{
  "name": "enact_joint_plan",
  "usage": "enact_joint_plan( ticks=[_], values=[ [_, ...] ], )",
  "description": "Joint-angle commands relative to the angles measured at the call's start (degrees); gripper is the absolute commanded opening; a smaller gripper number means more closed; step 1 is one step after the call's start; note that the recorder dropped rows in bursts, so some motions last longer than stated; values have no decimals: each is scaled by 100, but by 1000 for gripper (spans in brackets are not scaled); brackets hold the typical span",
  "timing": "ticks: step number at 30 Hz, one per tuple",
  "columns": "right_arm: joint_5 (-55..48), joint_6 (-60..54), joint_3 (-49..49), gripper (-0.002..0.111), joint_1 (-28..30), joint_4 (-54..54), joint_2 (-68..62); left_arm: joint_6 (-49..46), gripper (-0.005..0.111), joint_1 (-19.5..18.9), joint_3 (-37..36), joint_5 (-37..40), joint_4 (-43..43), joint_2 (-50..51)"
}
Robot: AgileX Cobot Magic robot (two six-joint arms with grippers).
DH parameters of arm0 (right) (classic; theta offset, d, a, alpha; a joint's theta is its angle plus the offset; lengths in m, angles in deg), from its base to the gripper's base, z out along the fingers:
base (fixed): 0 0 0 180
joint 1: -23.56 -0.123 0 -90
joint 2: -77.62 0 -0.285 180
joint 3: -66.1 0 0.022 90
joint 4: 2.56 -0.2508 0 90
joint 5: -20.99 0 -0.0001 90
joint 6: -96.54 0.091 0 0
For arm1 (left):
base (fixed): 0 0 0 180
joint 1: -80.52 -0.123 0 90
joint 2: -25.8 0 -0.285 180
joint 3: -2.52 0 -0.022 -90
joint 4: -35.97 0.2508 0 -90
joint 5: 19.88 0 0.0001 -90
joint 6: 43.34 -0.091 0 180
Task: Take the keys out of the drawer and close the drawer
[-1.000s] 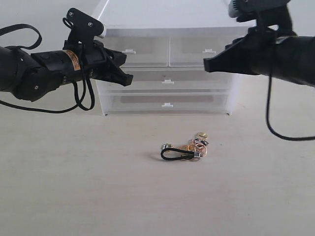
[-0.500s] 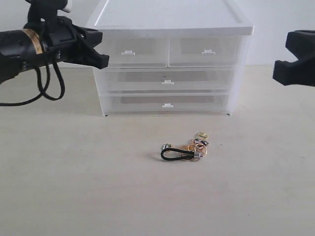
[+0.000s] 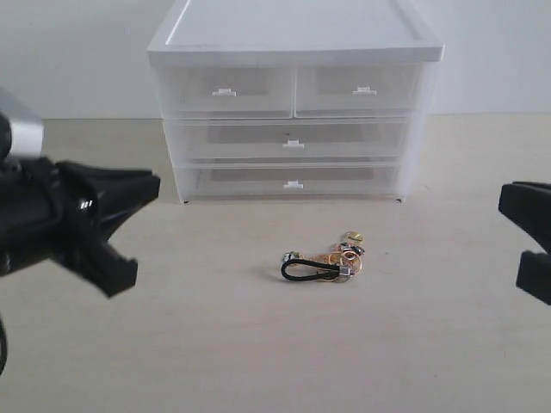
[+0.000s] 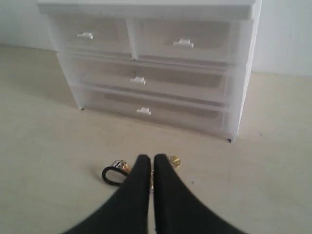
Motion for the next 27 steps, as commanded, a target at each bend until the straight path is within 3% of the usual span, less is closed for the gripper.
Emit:
enact_joint_plan(
  ticks=[1, 21, 23, 27],
  values=[
    [157, 76, 244, 0, -1, -139, 274, -64, 4, 147, -808, -261, 58, -696],
    [252, 161, 280, 0, -1, -421, 399, 113, 4, 147, -1109, -387, 32, -1094],
    [12, -68, 281, 0, 357, -409, 767, 113, 4, 147, -1109, -387, 32, -1094],
    [-217, -258, 822, 0, 1964, -374, 1851, 103, 4, 147, -1109, -387, -14, -1094]
  ],
)
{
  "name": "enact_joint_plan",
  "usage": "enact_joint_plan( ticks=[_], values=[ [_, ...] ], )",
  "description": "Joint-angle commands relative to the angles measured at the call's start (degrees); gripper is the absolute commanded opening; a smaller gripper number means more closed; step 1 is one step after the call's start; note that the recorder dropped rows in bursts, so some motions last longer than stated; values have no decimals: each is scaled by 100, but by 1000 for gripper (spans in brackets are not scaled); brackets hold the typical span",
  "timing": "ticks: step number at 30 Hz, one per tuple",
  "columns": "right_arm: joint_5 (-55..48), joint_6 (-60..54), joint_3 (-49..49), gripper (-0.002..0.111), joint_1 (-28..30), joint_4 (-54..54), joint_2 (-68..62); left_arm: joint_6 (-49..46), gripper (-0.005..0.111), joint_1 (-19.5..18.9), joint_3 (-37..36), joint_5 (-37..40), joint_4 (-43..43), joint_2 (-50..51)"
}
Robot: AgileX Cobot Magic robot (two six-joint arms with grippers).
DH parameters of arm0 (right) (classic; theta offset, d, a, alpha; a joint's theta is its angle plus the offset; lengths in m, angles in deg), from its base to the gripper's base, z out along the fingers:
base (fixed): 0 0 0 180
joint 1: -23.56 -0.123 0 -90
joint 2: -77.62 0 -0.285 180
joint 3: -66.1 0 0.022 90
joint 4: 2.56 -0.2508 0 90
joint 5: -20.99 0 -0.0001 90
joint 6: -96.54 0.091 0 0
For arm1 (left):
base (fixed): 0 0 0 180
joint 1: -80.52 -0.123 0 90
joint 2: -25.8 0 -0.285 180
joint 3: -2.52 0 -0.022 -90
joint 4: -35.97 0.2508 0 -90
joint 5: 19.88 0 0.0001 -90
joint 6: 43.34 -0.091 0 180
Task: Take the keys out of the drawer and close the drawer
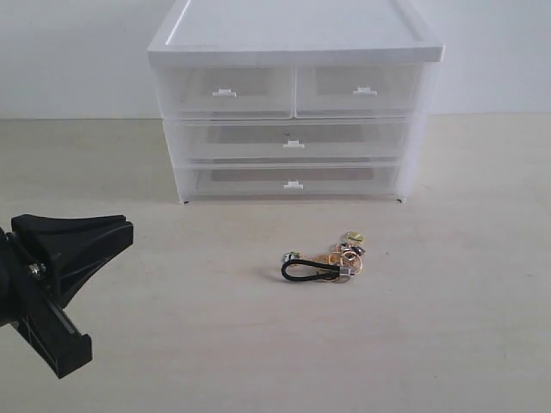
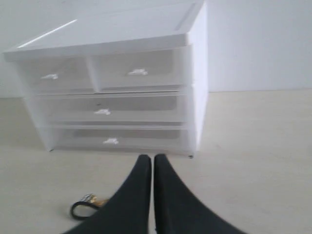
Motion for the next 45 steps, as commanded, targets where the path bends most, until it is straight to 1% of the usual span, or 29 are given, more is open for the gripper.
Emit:
enact_joint_plan(
  ticks=[1, 2, 3, 5, 7, 9, 10, 13, 15, 16, 17, 20, 23, 28, 30, 32, 35, 45],
  values=[
    [-81, -198, 623, 0, 1305, 67, 973, 45, 4, 34, -34, -63, -54, -49],
    [-81, -281, 773, 0, 1516, 67, 1196, 45, 4, 34, -34, -63, -54, -49],
    [-81, -438, 835, 0, 1600, 67, 1310, 45, 4, 34, -34, -63, -54, -49],
    [-138, -849, 896, 0, 1610, 67, 1441, 45, 4, 34, -34, -63, -54, -49],
    [-221, -877, 896, 0, 1600, 67, 1558, 45, 4, 34, -34, -63, -54, -49],
    [-583, -578, 896, 0, 1600, 699, 1775, 45, 4, 34, -34, -63, -54, -49],
    [-766, -87, 896, 0, 1600, 1239, 1874, 45, 4, 34, -34, -63, -54, -49],
    [-1232, 2359, 896, 0, 1600, 2810, 2167, 45, 4, 34, -34, -63, -54, -49],
    [-1440, 3566, 896, 0, 1600, 3709, 2364, 45, 4, 34, -34, -63, -54, -49],
    [-1572, 3923, 896, 0, 1600, 3991, 2462, 45, 4, 34, -34, -63, -54, -49],
    [-1681, 4013, 896, 0, 1600, 4128, 2462, 45, 4, 34, -34, -63, -54, -49],
    [-1928, 3730, 896, 0, 1600, 4241, 2462, 56, 4, 34, -34, -64, -54, -49],
    [-1902, 3633, 896, 0, 1600, 4241, 2462, 56, 4, 34, -34, -64, -54, -49],
    [-1702, 3136, 1156, 0, 1326, 4189, 2462, 56, 4, 34, -34, -64, -54, -49],
    [-1535, 3178, 1360, 0, 1207, 4157, 2462, 56, 4, 34, -34, -64, -54, -49],
    [-1322, 3245, 1360, 0, 1138, 4143, 2462, 56, 4, 34, -34, -64, -54, -49],
    [-1322, 3260, 1360, 0, 1060, 4120, 2462, 34, 4, 34, -34, -64, -54, -49],
    [-1403, 3225, 1360, 0, 1058, 4247, 2462, 34, 4, 34, -34, -64, -54, -49]
  ],
)
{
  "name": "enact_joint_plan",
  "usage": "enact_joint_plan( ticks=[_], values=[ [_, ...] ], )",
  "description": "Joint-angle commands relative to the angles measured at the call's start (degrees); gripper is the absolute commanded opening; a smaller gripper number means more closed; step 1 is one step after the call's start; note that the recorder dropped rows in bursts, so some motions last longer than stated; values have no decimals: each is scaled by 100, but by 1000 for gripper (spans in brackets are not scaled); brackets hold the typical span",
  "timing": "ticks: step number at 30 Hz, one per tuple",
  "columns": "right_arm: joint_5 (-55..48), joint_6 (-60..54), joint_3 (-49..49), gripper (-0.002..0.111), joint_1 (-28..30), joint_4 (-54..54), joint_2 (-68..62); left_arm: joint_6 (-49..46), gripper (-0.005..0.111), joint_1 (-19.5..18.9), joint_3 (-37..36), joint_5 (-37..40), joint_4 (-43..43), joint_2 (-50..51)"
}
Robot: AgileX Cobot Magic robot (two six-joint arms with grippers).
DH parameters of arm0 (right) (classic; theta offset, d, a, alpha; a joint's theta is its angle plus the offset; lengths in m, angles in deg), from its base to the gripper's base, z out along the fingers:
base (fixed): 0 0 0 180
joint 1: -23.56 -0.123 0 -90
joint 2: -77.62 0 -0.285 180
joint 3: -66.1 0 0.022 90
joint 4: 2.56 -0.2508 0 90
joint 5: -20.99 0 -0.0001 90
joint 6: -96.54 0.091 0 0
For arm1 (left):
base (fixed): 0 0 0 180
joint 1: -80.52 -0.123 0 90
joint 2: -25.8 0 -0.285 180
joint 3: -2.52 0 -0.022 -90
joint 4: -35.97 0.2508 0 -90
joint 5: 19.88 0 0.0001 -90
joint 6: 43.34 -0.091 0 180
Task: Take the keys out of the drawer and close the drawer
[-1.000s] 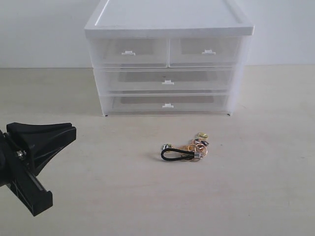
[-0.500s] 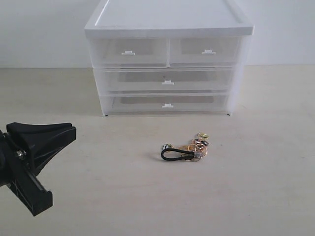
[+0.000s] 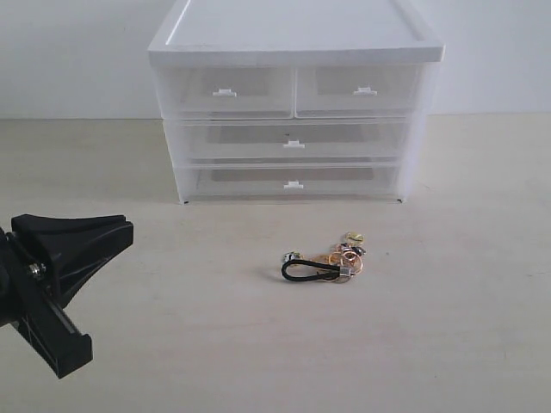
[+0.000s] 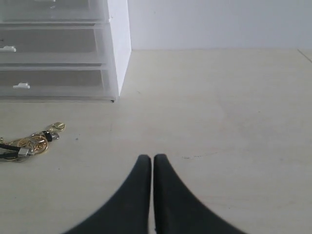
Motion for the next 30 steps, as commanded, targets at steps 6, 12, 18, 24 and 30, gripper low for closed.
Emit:
enact_joint_plan(
  ticks=[6, 12, 18, 24, 30],
  values=[
    [16, -64, 30, 0, 111, 110, 31, 34, 4, 34, -34, -64, -44, -49],
    [16, -53, 30, 0, 101, 110, 31, 34, 4, 34, -34, -64, -44, -49],
    [16, -15, 30, 0, 101, 110, 31, 34, 4, 34, -34, -64, -44, -49],
    [16, -15, 30, 0, 101, 110, 31, 34, 4, 34, -34, -64, -44, -49],
    [16, -4, 30, 0, 101, 110, 31, -97, 4, -172, -34, 363, -32, -1216]
  ],
)
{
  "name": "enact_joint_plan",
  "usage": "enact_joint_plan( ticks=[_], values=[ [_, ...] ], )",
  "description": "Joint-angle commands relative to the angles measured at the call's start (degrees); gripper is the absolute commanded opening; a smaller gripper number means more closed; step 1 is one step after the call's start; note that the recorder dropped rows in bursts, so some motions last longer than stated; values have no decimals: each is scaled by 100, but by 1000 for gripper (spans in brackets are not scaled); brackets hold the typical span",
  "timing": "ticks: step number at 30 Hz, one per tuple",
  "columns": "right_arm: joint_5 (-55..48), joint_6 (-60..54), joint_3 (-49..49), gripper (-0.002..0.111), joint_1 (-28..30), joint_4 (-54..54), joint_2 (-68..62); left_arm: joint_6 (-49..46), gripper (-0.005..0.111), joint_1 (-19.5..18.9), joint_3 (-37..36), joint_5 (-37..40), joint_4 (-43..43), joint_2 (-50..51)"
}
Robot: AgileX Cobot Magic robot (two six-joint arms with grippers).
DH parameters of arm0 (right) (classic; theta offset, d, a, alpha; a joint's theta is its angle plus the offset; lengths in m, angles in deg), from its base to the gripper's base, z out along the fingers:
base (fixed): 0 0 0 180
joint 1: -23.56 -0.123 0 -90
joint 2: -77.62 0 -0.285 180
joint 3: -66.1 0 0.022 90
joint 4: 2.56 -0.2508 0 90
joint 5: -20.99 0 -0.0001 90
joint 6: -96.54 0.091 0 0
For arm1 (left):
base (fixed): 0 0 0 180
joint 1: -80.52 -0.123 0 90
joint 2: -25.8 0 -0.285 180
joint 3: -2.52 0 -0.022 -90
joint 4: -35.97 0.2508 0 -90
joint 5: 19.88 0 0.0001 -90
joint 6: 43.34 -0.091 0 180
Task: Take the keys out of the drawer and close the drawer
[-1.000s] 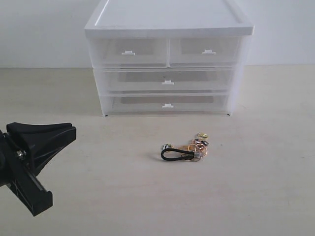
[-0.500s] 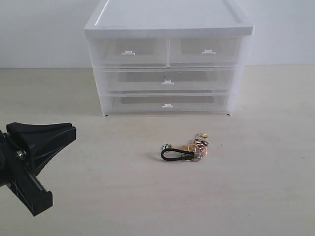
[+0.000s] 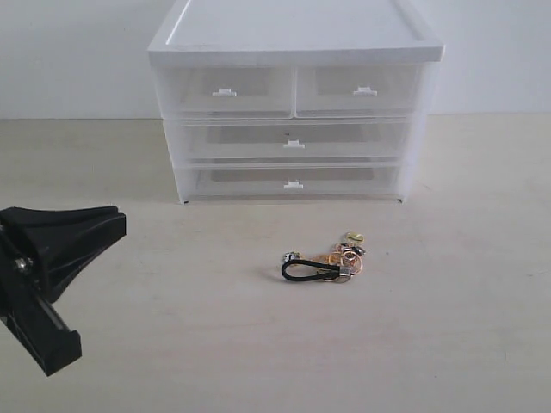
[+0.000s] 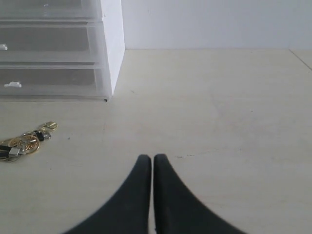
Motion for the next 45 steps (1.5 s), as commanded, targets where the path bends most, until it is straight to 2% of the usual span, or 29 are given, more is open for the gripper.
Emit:
enact_joint_plan(
  ticks=[1, 4, 7, 11, 17, 19, 23, 26, 29, 32, 36, 45],
  values=[
    [27, 21, 26, 0, 5, 56, 31, -40, 4, -346, -31, 616, -44, -1348],
    [27, 21, 26, 0, 5, 56, 31, 924, 4, -1037, -31, 1558, -53, -2846],
    [27, 21, 26, 0, 5, 56, 31, 1452, 4, -1582, -31, 2610, -66, -4276],
    [27, 21, 26, 0, 5, 56, 31, 1422, 4, -1714, -249, 3486, -17, -5430],
    [64, 33, 26, 0, 5, 56, 31, 674, 4, -1698, -927, 3601, 151, -5316],
    [64, 33, 26, 0, 5, 56, 31, 376, 4, -1698, -1174, 3548, -28, -5306],
    [64, 33, 26, 0, 5, 56, 31, -1416, 4, -1698, -1174, 3779, -1698, -5327],
    [64, 33, 26, 0, 5, 56, 31, -2898, 4, -1698, -1174, 3819, -2600, -5327],
    [64, 33, 26, 0, 5, 56, 31, -3844, 4, -1698, -1174, 3919, -3178, -5327],
    [64, 33, 26, 0, 5, 56, 31, -3935, 4, -1698, -1174, 4208, -3380, -5327],
    [64, 33, 26, 0, 5, 56, 31, -3363, 4, -1698, -1174, 4626, -3410, -5327],
    [64, 33, 26, 0, 5, 56, 31, -2730, 4, -1698, -1174, 4613, -3499, -5430]
  ],
)
